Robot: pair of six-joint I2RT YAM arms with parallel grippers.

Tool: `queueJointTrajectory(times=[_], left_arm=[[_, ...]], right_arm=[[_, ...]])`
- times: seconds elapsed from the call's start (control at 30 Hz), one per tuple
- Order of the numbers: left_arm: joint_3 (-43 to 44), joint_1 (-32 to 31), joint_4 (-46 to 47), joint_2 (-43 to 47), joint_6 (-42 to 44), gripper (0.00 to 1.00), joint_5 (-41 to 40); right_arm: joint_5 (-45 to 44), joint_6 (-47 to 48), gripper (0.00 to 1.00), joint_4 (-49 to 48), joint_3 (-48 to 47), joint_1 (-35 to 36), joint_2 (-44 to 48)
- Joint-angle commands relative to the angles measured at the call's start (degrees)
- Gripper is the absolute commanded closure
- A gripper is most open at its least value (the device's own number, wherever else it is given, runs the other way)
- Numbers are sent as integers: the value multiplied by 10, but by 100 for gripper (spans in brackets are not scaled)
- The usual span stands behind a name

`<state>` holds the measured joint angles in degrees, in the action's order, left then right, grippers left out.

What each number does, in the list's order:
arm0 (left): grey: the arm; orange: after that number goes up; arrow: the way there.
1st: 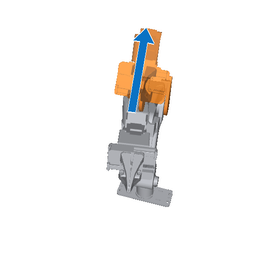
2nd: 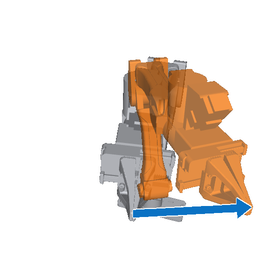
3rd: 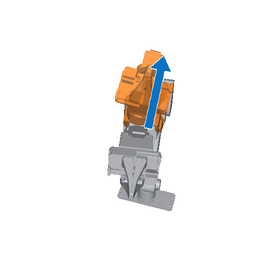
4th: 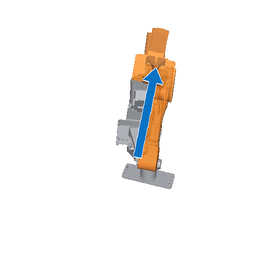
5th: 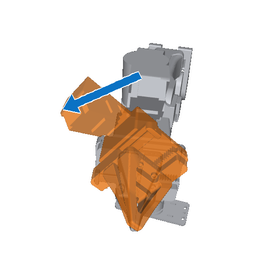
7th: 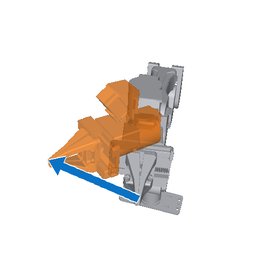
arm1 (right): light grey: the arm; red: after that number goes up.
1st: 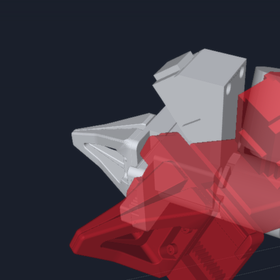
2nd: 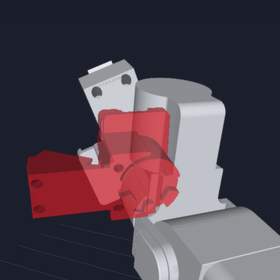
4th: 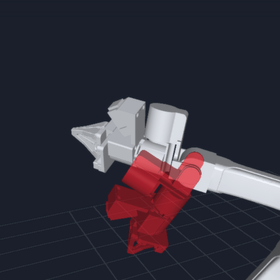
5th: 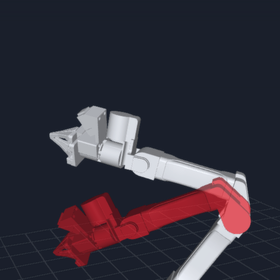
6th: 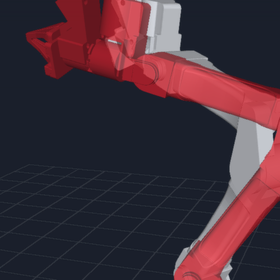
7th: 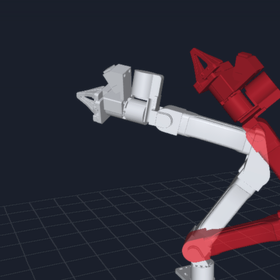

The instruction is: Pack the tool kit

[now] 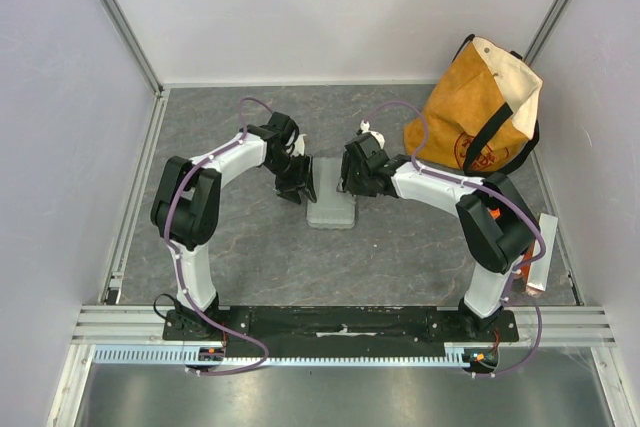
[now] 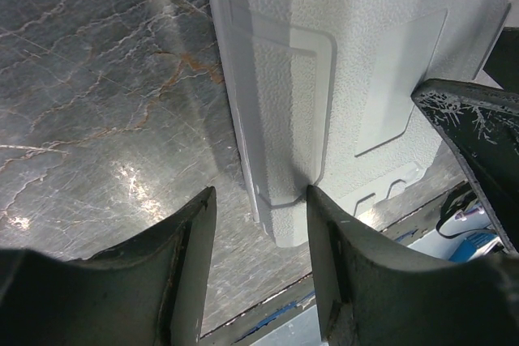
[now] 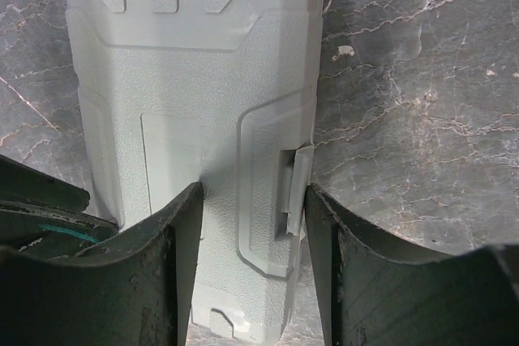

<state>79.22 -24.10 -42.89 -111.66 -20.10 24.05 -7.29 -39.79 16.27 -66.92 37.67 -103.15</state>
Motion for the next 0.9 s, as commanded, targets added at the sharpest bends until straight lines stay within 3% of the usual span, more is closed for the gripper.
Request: queueJointTrajectory(times=[0.0,0.37,0.87], left_arm=[[-16,-16,-11,-59,12,47,-101],[-2,-24,-10,-67,17,48,-67],[34,-29,-4,-87,16,48,-23]], right_arm=[[10,23,43,28,3,6,-39],[0,39,41,54,-2,28,-80],[-13,41,73,81,-12,64,-129]])
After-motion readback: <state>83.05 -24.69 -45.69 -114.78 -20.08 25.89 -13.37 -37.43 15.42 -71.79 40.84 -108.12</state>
